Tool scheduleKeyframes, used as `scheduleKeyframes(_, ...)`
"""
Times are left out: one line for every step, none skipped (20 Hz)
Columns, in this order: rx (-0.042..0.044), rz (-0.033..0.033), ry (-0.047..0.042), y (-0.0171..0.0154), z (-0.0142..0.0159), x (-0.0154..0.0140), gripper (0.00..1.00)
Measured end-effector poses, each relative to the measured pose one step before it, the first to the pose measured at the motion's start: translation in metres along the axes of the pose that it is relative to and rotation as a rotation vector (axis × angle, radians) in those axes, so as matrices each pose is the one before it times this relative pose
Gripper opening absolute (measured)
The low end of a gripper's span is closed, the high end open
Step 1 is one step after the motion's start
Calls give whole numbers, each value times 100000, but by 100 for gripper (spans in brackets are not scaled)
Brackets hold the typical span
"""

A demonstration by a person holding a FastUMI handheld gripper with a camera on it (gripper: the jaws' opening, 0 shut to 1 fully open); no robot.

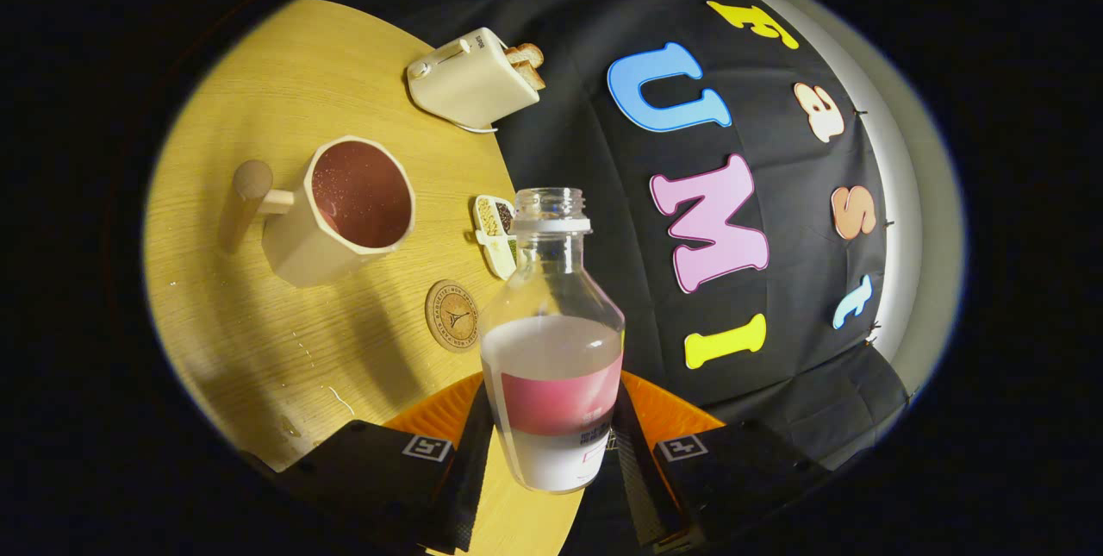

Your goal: Take the bottle from table, then pour the juice into the cup, finally place the bottle on the coaster

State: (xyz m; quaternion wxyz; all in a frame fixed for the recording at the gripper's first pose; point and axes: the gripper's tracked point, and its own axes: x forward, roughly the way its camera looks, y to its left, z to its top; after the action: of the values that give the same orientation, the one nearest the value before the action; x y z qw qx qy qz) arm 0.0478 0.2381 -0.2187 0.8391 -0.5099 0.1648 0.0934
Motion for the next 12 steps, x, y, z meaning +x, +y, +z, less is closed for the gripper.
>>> scheduleKeyframes(-1883, -1509, -347, -240, 138, -50, 71)
scheduleKeyframes(-2583, -1285, -549, -178, 136, 38, 71)
scheduleKeyframes(-2552, -384, -700, 6, 273, 32, 71)
scheduleKeyframes(-2237, 383, -1019, 132, 434, 232, 71)
scheduleKeyframes(-2085, 672, -909, 220, 237, 103, 71)
scheduleKeyframes(-2209, 197, -804, 27, 264, 33, 71)
scheduleKeyframes(-2193, 32, -550, 25, 100, -32, 71)
scheduleKeyframes(-2072, -120, -209, 75, 215, 155, 71)
scheduleKeyframes(-1681, 25, -92, -92, 3, 73, 71)
scheduleKeyframes(-1718, 156, 90, -6, 136, 91, 71)
scheduleKeyframes(-1718, 10, 101, 79, -10, 75, 71)
scheduleKeyframes(-1699, 78, -123, -23, 86, 64, 71)
